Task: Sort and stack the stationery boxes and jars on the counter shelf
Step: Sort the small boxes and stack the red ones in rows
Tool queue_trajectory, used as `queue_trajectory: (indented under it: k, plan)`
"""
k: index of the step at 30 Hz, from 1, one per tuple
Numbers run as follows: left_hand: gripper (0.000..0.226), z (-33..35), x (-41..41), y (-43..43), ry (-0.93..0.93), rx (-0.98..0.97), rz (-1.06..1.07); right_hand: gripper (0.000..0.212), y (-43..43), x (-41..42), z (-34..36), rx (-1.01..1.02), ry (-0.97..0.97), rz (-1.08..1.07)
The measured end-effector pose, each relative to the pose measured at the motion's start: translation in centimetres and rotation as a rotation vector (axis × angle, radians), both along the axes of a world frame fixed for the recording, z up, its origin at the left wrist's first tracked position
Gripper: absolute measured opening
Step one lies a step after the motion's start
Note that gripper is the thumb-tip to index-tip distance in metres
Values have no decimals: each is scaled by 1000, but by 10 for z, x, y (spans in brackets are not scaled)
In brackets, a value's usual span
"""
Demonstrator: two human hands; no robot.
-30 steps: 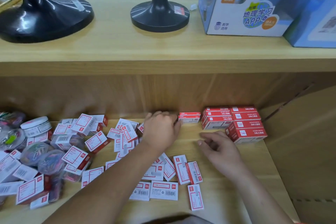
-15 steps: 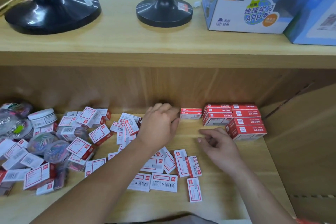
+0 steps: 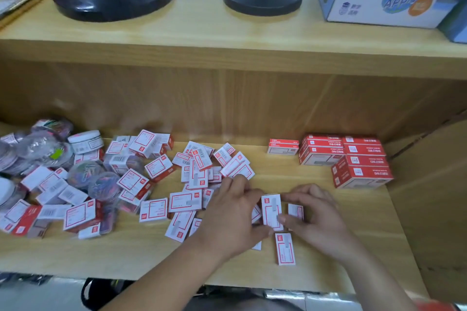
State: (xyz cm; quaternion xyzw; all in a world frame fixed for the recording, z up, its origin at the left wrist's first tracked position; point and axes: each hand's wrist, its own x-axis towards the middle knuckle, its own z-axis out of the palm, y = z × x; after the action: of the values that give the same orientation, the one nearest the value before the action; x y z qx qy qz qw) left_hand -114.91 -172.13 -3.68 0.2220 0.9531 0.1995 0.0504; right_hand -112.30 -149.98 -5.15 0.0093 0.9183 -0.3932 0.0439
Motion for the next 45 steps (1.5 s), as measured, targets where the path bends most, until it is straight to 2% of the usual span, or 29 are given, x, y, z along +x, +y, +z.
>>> queue_trajectory:
  k: [3,5,7,11,13,15,18,21,24,29,33,36,42,45]
  plan:
    - [37,4,-1,0,-53,183,30,44,2,0,8,-100,-28,-37]
    - [22,11,-2,0,-165,345,40,50,1,0,21,-253,-55,-62]
    - [20,17,-2,0,-208,421,-17,52,-4,-1,35,-390,-21,-54]
    - [35,25,-4,2,-75,502,-71,27,-15,-4,51,-501,47,-62]
    - [28,27,-6,-1,-71,566,11,19,-16,-5,57,-659,32,-174]
    - [8,28,-11,-4,-123,596,66,16,-17,-6,63,-778,8,-253]
    - [10,29,-19,-6,-191,647,89,16,-21,-10,63,-829,-21,-292]
    - [6,31,-30,-4,-232,665,99,17,-21,-16,60,-759,6,-296]
    - [12,30,-40,-1,-240,594,97,20,-16,-25,54,-608,82,-292]
    - [10,24,-68,6,3,307,116,18,-7,-40,29,-401,133,-371]
    - [15,9,-93,20,137,148,99,18,2,-45,9,-181,126,-355]
    - [21,-4,-104,29,206,39,90,6,2,-48,1,-131,126,-357]
    - [40,-19,-105,34,313,-42,203,23,1,-46,-2,49,138,-348]
    - [41,-20,-106,39,295,-63,193,22,3,-44,-4,-8,133,-340]
